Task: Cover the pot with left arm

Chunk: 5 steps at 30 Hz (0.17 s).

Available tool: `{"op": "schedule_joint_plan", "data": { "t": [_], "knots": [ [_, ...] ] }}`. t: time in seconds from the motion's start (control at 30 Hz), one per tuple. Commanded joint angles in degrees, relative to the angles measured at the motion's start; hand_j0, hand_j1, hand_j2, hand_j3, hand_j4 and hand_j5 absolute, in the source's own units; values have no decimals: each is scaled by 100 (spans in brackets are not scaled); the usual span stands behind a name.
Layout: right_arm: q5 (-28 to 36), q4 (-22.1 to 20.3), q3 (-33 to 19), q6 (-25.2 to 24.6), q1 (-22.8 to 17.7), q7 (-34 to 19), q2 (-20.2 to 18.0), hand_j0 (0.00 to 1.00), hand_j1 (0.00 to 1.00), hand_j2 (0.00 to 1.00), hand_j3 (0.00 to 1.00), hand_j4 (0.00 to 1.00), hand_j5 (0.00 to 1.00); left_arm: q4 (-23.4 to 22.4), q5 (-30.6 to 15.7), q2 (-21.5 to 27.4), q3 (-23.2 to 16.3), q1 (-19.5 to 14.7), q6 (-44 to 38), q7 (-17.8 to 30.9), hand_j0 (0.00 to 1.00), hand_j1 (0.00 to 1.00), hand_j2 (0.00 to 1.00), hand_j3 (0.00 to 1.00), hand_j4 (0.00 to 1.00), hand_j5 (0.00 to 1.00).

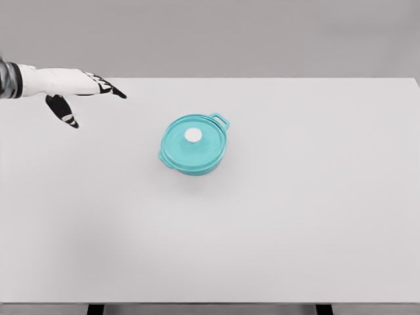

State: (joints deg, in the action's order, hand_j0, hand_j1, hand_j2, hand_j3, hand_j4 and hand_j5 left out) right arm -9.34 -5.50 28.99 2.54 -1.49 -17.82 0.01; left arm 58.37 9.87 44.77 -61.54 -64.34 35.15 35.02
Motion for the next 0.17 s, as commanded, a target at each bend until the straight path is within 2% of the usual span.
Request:
{"op": "schedule_joint_plan", "data": {
  "t": [0.0, 0.13],
  "knots": [
    [2, -4, 1, 1, 0, -2, -1, 100, 100, 100, 100, 100, 100, -54, -29, -4, 10, 9, -15, -2, 100, 100, 100, 100, 100, 100],
    [2, 5, 1, 1, 0, -2, -1, 100, 100, 100, 100, 100, 100, -54, -29, -12, 10, 9, -15, -2, 100, 100, 100, 100, 100, 100]
  ]
}}
